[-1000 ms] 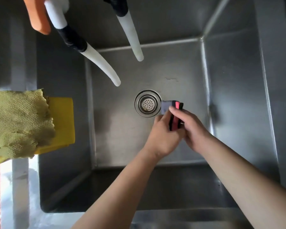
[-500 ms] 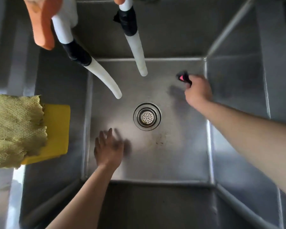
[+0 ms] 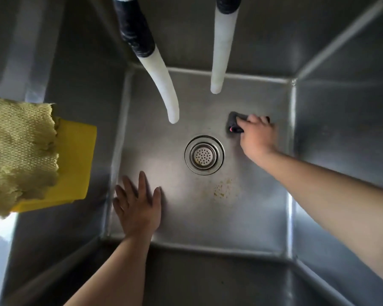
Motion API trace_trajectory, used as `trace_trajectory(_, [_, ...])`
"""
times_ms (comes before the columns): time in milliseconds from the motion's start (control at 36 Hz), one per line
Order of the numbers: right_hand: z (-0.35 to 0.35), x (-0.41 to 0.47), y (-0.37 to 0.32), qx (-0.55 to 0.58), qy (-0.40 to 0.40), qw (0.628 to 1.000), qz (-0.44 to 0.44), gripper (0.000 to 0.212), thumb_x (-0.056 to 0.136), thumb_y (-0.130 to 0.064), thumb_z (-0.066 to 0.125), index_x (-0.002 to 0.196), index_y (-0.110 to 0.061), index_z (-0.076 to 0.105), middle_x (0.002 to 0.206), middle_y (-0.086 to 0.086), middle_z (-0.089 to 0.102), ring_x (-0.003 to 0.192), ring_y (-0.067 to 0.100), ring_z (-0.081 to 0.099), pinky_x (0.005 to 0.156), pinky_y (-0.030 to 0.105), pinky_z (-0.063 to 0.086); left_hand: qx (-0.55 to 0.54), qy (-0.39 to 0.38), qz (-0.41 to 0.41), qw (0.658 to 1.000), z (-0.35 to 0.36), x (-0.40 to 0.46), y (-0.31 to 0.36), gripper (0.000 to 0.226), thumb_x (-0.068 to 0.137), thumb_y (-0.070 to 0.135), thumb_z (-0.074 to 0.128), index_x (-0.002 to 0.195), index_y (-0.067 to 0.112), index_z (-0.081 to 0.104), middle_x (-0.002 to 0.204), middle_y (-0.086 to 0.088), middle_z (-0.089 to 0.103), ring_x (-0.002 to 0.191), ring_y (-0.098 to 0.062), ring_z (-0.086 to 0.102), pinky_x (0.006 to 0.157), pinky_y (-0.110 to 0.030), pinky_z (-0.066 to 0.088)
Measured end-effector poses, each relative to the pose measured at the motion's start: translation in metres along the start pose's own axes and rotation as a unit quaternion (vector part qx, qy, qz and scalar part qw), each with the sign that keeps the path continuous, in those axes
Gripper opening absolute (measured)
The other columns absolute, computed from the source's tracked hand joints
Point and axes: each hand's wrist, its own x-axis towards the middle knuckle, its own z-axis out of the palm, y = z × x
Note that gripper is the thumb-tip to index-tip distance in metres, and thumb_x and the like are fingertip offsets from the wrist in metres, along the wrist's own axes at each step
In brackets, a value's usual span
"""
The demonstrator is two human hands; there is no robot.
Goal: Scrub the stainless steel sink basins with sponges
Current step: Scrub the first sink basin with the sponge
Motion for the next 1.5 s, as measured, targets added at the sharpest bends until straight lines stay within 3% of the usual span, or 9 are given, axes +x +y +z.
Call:
trace_trajectory(278, [0.003, -0.091, -0.029, 0.125, -0.239, 0.96, -0.075, 0.029, 0.093, -0.022, 0.056, 0.111, -0.041, 0.068, 0.095, -0.01, 0.06, 0.095, 0.024, 0.062, 0.071, 0.03, 0.039, -0.028, -0.002, -0.009, 1.0, -0.008, -0.008, 0.006, 0.066, 0.101, 0.053, 0.034, 0.158, 0.039, 0.003, 0.168, -0.009, -0.004, 0.153, -0.035, -0.001, 0.121, -0.053, 0.006])
trace_trajectory(361, [-0.013, -0.065, -0.023, 0.262, -0.164, 0.951, 0.001, 0.021, 0.087, -0.017, 0.061, 0.092, -0.032, 0.075, 0.069, -0.006, 0.067, 0.067, 0.022, 0.061, 0.057, 0.026, 0.042, -0.035, 0.009, -0.019, 0.999, -0.003, -0.01, 0.01, 0.067, 0.101, 0.05, 0.037, 0.158, 0.038, 0.003, 0.168, -0.009, -0.005, 0.153, -0.035, -0.003, 0.122, -0.055, 0.003])
trace_trajectory(556, [-0.05, 0.037, -0.003, 0.152, 0.051, 0.987, 0.015, 0.032, 0.087, -0.006, 0.052, 0.109, -0.017, 0.072, 0.101, 0.02, 0.058, 0.094, 0.04, 0.059, 0.076, 0.037, 0.046, -0.045, 0.077, -0.028, 0.996, 0.017, -0.007, 0.009, 0.066, 0.095, 0.052, 0.034, 0.158, 0.038, 0.019, 0.167, -0.01, 0.013, 0.153, -0.036, 0.009, 0.12, -0.058, 0.01])
trace_trajectory(778, [-0.027, 0.104, -0.058, 0.145, 0.079, 0.979, 0.123, 0.036, 0.093, -0.015, 0.053, 0.128, -0.019, 0.062, 0.136, 0.012, 0.052, 0.126, 0.037, 0.048, 0.101, 0.045, 0.044, -0.037, 0.135, -0.024, 0.99, 0.042, 0.003, 0.001, 0.07, 0.092, 0.055, 0.036, 0.157, 0.042, 0.014, 0.167, -0.007, 0.013, 0.154, -0.034, 0.008, 0.121, -0.057, 0.009])
trace_trajectory(972, [-0.001, 0.104, -0.096, 0.149, 0.108, 0.983, -0.008, 0.037, 0.091, -0.014, 0.051, 0.124, -0.022, 0.065, 0.132, 0.007, 0.059, 0.124, 0.033, 0.048, 0.106, 0.039, 0.035, -0.039, 0.151, -0.025, 0.988, 0.048, 0.004, 0.002, 0.07, 0.092, 0.055, 0.035, 0.157, 0.043, 0.013, 0.167, -0.006, 0.011, 0.154, -0.033, 0.007, 0.121, -0.056, 0.007])
trace_trajectory(1056, [0.003, 0.083, -0.094, 0.101, 0.08, 0.983, -0.13, 0.03, 0.091, -0.015, 0.06, 0.118, -0.022, 0.07, 0.117, 0.009, 0.065, 0.112, 0.038, 0.055, 0.092, 0.04, 0.043, -0.042, 0.159, -0.024, 0.986, 0.05, 0.005, 0.0, 0.071, 0.092, 0.055, 0.038, 0.157, 0.043, 0.014, 0.167, -0.005, 0.011, 0.153, -0.034, 0.009, 0.121, -0.055, 0.006])
trace_trajectory(1167, [0.009, 0.04, -0.075, 0.072, -0.043, 0.975, -0.205, 0.051, 0.083, -0.007, 0.059, 0.123, -0.035, 0.068, 0.119, 0.0, 0.064, 0.108, 0.034, 0.051, 0.088, 0.039, 0.042, -0.041, 0.16, -0.029, 0.986, 0.05, 0.005, -0.001, 0.07, 0.092, 0.056, 0.036, 0.157, 0.044, 0.011, 0.167, -0.005, 0.01, 0.153, -0.034, 0.009, 0.121, -0.055, 0.007])
trace_trajectory(1417, [0.027, -0.053, -0.056, 0.11, -0.103, 0.984, -0.097, 0.045, 0.089, -0.016, 0.056, 0.122, -0.045, 0.067, 0.121, -0.018, 0.061, 0.11, 0.018, 0.05, 0.087, 0.029, 0.041, -0.057, 0.159, -0.028, 0.985, 0.048, 0.004, 0.002, 0.07, 0.093, 0.054, 0.038, 0.157, 0.044, 0.012, 0.167, -0.005, 0.01, 0.154, -0.033, 0.007, 0.121, -0.057, 0.007])
trace_trajectory(1500, [0.028, -0.068, -0.065, 0.246, -0.154, 0.956, -0.044, 0.033, 0.092, -0.016, 0.062, 0.113, -0.039, 0.073, 0.101, -0.021, 0.065, 0.088, 0.01, 0.056, 0.075, 0.027, 0.041, -0.056, 0.172, -0.024, 0.983, 0.048, 0.004, 0.003, 0.07, 0.093, 0.052, 0.042, 0.157, 0.043, 0.015, 0.167, -0.005, 0.012, 0.154, -0.033, 0.008, 0.121, -0.057, 0.009])
